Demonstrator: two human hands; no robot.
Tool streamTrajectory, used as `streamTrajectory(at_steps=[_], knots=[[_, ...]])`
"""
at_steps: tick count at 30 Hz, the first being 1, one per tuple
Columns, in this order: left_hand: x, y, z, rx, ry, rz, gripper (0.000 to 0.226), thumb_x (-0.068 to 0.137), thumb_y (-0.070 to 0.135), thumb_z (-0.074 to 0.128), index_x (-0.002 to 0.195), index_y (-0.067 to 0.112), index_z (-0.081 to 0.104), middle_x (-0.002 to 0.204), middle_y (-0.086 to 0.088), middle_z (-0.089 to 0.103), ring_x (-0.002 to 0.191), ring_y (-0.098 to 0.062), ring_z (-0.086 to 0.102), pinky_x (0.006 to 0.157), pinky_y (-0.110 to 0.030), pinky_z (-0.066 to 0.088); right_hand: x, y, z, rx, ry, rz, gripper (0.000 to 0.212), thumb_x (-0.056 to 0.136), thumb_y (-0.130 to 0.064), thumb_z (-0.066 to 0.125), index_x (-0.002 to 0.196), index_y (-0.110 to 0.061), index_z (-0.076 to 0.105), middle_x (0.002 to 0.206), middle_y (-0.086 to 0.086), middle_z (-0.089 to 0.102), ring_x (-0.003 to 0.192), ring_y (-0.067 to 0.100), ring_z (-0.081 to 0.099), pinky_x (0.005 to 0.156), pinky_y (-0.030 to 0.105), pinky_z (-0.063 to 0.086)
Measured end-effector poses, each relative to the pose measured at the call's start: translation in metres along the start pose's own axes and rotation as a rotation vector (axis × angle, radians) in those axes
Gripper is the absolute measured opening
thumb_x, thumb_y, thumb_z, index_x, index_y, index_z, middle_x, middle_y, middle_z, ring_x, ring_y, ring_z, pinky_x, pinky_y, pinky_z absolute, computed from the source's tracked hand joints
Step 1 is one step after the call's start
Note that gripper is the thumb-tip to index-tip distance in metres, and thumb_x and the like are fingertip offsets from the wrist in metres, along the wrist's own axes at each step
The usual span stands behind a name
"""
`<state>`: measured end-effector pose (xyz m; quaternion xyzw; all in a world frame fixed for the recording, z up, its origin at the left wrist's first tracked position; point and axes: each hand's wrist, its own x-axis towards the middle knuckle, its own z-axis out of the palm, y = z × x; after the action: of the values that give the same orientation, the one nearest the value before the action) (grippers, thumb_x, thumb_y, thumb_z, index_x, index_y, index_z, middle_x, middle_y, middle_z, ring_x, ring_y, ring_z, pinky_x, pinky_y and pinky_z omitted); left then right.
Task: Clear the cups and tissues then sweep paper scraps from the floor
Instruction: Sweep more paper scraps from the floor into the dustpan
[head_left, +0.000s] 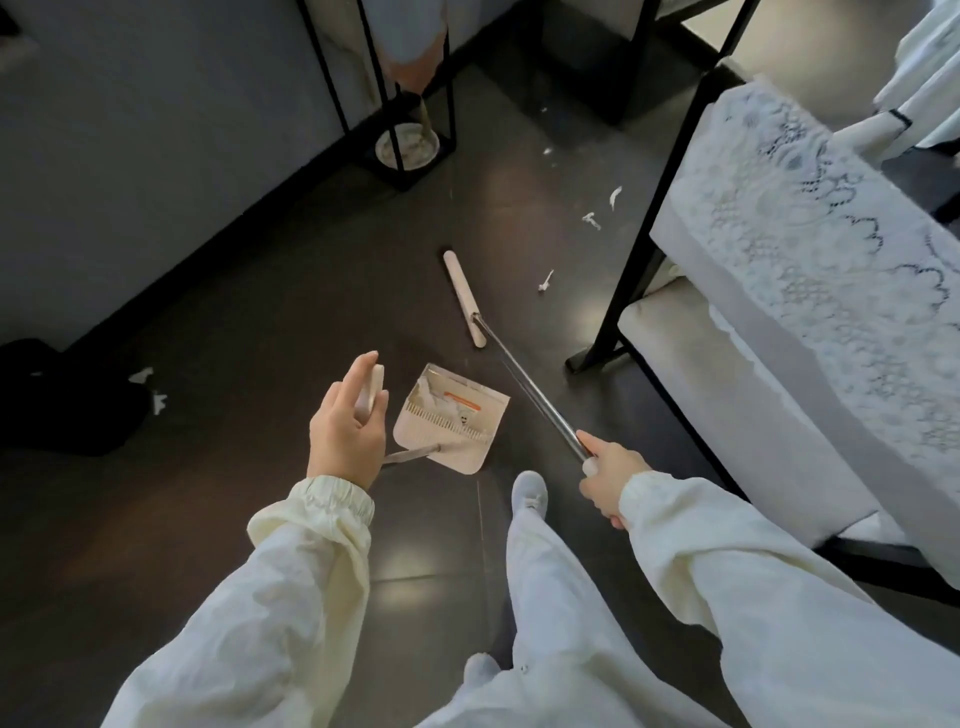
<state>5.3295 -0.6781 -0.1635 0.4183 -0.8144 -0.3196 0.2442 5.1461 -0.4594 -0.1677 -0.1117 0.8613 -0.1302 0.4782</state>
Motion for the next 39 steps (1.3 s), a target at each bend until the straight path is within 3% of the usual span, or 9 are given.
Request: streamTrajectory(at_steps=[4, 10, 17, 20, 25, 29, 31, 34, 39], knots=[[0.082, 0.016, 0.03, 0.022, -0.038, 0.029, 0.046, 0.09, 0.011, 0.061, 0.128, 0.035, 0.049, 0.079, 0.011, 0.049, 0.07, -0.007, 0.053, 0.067, -0.01, 0.037, 0.062, -0.049, -0.049, -0.011, 0.037, 0.014, 0.066, 0.092, -0.012, 0.045, 0.149, -0.036, 0.023, 0.126, 0.007, 0.054, 0.082, 0.025, 0.051, 0.076, 0.034, 0.051], [0.197, 0.043, 0.064, 0.007, -0.065, 0.049, 0.044, 0.09, 0.009, 0.061, 0.128, 0.028, 0.052, 0.089, 0.007, 0.055, 0.076, -0.005, 0.055, 0.071, -0.007, 0.037, 0.142, -0.106, -0.133, -0.007, 0.086, 0.059, 0.064, 0.092, -0.008, 0.044, 0.15, -0.029, 0.024, 0.12, 0.005, 0.055, 0.083, 0.024, 0.046, 0.052, 0.02, 0.037], [0.323, 0.062, 0.118, 0.014, -0.26, 0.13, 0.044, 0.091, 0.011, 0.059, 0.132, 0.024, 0.051, 0.089, 0.013, 0.049, 0.075, -0.003, 0.053, 0.063, 0.003, 0.037, 0.214, -0.155, -0.188, 0.018, 0.177, 0.184, 0.062, 0.089, -0.007, 0.043, 0.145, -0.029, 0.03, 0.108, 0.012, 0.053, 0.088, 0.034, 0.057, 0.079, 0.035, 0.052], [0.383, 0.062, 0.145, 0.059, -0.383, 0.203, 0.044, 0.093, 0.013, 0.056, 0.135, 0.025, 0.047, 0.088, 0.008, 0.049, 0.076, -0.01, 0.053, 0.067, -0.004, 0.039, 0.249, -0.175, -0.206, -0.019, 0.197, 0.221, 0.063, 0.088, -0.008, 0.043, 0.146, -0.031, 0.03, 0.114, 0.016, 0.057, 0.101, 0.037, 0.06, 0.085, 0.04, 0.054], [0.478, 0.069, 0.183, 0.114, -0.53, 0.281, 0.04, 0.098, 0.02, 0.048, 0.137, 0.028, 0.043, 0.092, -0.004, 0.052, 0.076, -0.022, 0.056, 0.075, -0.037, 0.05, 0.284, -0.223, -0.217, -0.026, 0.119, 0.312, 0.059, 0.09, -0.009, 0.043, 0.145, -0.027, 0.03, 0.116, 0.014, 0.055, 0.105, 0.034, 0.06, 0.089, 0.04, 0.052], [0.523, 0.08, 0.205, 0.087, -0.546, 0.292, 0.039, 0.098, 0.021, 0.047, 0.136, 0.027, 0.044, 0.094, -0.007, 0.054, 0.079, -0.027, 0.058, 0.077, -0.04, 0.049, 0.288, -0.269, -0.201, -0.093, 0.003, 0.285, 0.06, 0.093, -0.016, 0.043, 0.149, -0.023, 0.023, 0.134, 0.01, 0.051, 0.118, 0.03, 0.053, 0.095, 0.033, 0.044], [0.536, 0.081, 0.21, 0.078, -0.541, 0.312, 0.039, 0.097, 0.019, 0.048, 0.136, 0.026, 0.046, 0.094, -0.008, 0.055, 0.078, -0.029, 0.058, 0.076, -0.04, 0.05, 0.281, -0.286, -0.195, -0.076, -0.097, 0.256, 0.059, 0.094, -0.018, 0.043, 0.149, -0.026, 0.023, 0.129, 0.006, 0.053, 0.11, 0.025, 0.057, 0.089, 0.031, 0.046], [0.561, 0.081, 0.212, 0.075, -0.562, 0.335, 0.038, 0.098, 0.02, 0.048, 0.134, 0.028, 0.044, 0.091, -0.005, 0.054, 0.073, -0.025, 0.058, 0.074, -0.041, 0.052, 0.266, -0.295, -0.206, 0.009, -0.157, 0.211, 0.054, 0.094, -0.02, 0.041, 0.145, -0.033, 0.03, 0.1, -0.002, 0.054, 0.064, 0.007, 0.049, 0.052, 0.017, 0.042], [0.588, 0.084, 0.212, 0.077, -0.614, 0.417, 0.038, 0.097, 0.015, 0.051, 0.134, 0.024, 0.047, 0.091, -0.007, 0.057, 0.074, -0.026, 0.061, 0.074, -0.038, 0.054, 0.253, -0.308, -0.238, 0.113, -0.066, 0.157, 0.052, 0.091, -0.018, 0.045, 0.141, -0.03, 0.037, 0.081, -0.006, 0.052, 0.056, 0.008, 0.045, 0.035, 0.013, 0.037]])
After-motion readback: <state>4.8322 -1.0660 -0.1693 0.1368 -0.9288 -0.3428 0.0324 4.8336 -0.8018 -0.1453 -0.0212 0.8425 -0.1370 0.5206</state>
